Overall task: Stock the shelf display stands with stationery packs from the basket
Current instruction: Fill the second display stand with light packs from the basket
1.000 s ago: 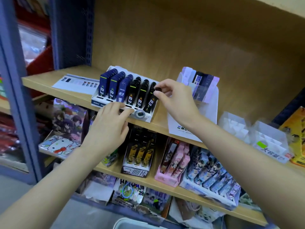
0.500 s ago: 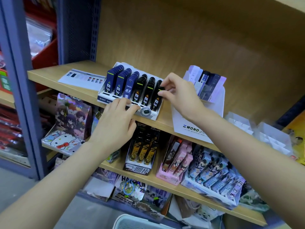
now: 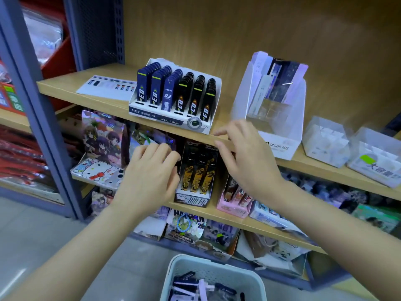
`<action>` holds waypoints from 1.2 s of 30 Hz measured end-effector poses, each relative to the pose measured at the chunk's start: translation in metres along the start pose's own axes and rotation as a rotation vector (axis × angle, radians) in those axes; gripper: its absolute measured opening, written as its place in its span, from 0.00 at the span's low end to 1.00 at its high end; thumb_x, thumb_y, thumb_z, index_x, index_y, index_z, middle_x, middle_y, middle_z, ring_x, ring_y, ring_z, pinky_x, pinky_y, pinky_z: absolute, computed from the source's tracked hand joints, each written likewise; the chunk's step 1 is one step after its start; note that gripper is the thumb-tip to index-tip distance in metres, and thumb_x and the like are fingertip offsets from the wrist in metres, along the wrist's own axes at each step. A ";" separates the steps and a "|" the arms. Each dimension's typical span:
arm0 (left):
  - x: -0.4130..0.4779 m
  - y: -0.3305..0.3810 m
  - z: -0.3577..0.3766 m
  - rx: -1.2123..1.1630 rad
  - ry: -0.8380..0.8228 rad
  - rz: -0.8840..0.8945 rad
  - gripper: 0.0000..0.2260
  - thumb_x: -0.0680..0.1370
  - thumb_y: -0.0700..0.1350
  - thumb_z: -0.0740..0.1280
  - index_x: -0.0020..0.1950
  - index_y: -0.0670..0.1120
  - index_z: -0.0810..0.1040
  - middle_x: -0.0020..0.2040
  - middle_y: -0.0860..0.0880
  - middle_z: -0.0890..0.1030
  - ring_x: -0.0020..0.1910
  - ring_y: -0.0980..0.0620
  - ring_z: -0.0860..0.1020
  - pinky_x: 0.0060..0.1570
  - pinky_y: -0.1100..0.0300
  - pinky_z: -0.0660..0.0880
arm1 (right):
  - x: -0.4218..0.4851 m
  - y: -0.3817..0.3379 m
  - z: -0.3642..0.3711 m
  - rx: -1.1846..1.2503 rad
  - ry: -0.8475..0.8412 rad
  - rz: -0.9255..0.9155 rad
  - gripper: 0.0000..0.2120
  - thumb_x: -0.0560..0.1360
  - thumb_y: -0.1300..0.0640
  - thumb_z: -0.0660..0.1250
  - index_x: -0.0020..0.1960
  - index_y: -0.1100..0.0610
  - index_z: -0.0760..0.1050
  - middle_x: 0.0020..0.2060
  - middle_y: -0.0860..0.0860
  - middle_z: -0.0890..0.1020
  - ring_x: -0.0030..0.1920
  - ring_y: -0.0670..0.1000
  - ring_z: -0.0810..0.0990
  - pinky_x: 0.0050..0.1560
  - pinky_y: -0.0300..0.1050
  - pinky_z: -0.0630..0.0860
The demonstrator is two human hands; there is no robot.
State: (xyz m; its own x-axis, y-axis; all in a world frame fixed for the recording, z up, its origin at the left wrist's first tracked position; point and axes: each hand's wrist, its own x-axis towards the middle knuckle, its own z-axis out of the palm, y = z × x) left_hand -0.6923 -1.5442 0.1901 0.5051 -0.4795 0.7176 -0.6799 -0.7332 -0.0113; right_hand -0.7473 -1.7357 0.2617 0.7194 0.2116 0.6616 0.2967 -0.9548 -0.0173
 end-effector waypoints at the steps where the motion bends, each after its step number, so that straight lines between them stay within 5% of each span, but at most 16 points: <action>1: -0.011 0.003 0.004 0.000 -0.041 0.002 0.11 0.74 0.45 0.56 0.45 0.42 0.76 0.41 0.45 0.75 0.40 0.43 0.73 0.46 0.52 0.63 | -0.018 -0.001 0.006 -0.010 -0.019 -0.017 0.10 0.79 0.55 0.59 0.53 0.59 0.75 0.47 0.52 0.76 0.47 0.49 0.71 0.45 0.38 0.65; 12: -0.158 0.058 0.096 -0.255 -0.537 -0.188 0.10 0.72 0.46 0.56 0.44 0.46 0.76 0.39 0.49 0.75 0.40 0.47 0.72 0.40 0.54 0.61 | -0.237 0.012 0.117 0.125 -0.706 0.160 0.11 0.74 0.54 0.56 0.48 0.51 0.77 0.42 0.45 0.77 0.41 0.46 0.78 0.39 0.36 0.73; 15: -0.193 0.071 0.125 -0.339 -0.684 -0.286 0.11 0.76 0.48 0.54 0.52 0.47 0.72 0.43 0.48 0.78 0.41 0.46 0.76 0.42 0.55 0.62 | -0.292 0.010 0.151 0.238 -0.916 0.365 0.14 0.79 0.58 0.55 0.61 0.55 0.73 0.56 0.51 0.77 0.56 0.51 0.76 0.51 0.42 0.72; 18: -0.224 0.082 0.147 -0.497 -0.863 -0.472 0.23 0.77 0.53 0.49 0.65 0.44 0.70 0.53 0.43 0.77 0.50 0.41 0.78 0.51 0.51 0.71 | -0.333 0.000 0.175 0.351 -1.097 0.563 0.20 0.80 0.55 0.58 0.71 0.57 0.64 0.67 0.54 0.70 0.65 0.55 0.71 0.60 0.46 0.68; 20: -0.239 0.087 0.155 -0.612 -0.896 -0.638 0.30 0.77 0.56 0.47 0.71 0.40 0.66 0.62 0.41 0.72 0.60 0.41 0.73 0.61 0.52 0.69 | -0.352 -0.011 0.188 0.438 -1.115 0.668 0.22 0.80 0.56 0.60 0.73 0.59 0.62 0.66 0.55 0.71 0.62 0.55 0.73 0.58 0.44 0.68; 23: -0.253 0.094 0.161 -0.688 -0.899 -0.798 0.22 0.81 0.46 0.53 0.74 0.42 0.60 0.68 0.43 0.68 0.66 0.45 0.69 0.65 0.59 0.63 | -0.368 -0.027 0.206 0.519 -1.123 0.746 0.25 0.79 0.54 0.62 0.74 0.58 0.59 0.70 0.55 0.65 0.62 0.55 0.72 0.61 0.45 0.68; 27: -0.254 0.106 0.163 -0.755 -0.851 -0.942 0.20 0.82 0.41 0.54 0.75 0.46 0.58 0.64 0.52 0.68 0.60 0.55 0.68 0.57 0.68 0.61 | -0.371 -0.030 0.226 0.452 -1.068 0.790 0.32 0.78 0.51 0.64 0.76 0.56 0.54 0.74 0.51 0.58 0.72 0.54 0.59 0.70 0.46 0.60; 36: -0.263 0.118 0.176 -0.741 -0.760 -1.053 0.17 0.83 0.46 0.52 0.73 0.47 0.60 0.62 0.53 0.71 0.58 0.55 0.72 0.57 0.62 0.66 | -0.371 -0.018 0.248 0.363 -1.115 0.744 0.27 0.75 0.45 0.66 0.68 0.56 0.63 0.65 0.52 0.67 0.64 0.52 0.64 0.65 0.43 0.64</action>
State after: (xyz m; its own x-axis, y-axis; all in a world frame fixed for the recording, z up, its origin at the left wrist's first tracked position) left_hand -0.8112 -1.5896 -0.1224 0.9128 -0.2013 -0.3554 0.1718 -0.6002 0.7812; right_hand -0.8639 -1.7450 -0.1696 0.8437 -0.1005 -0.5273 -0.3524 -0.8447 -0.4029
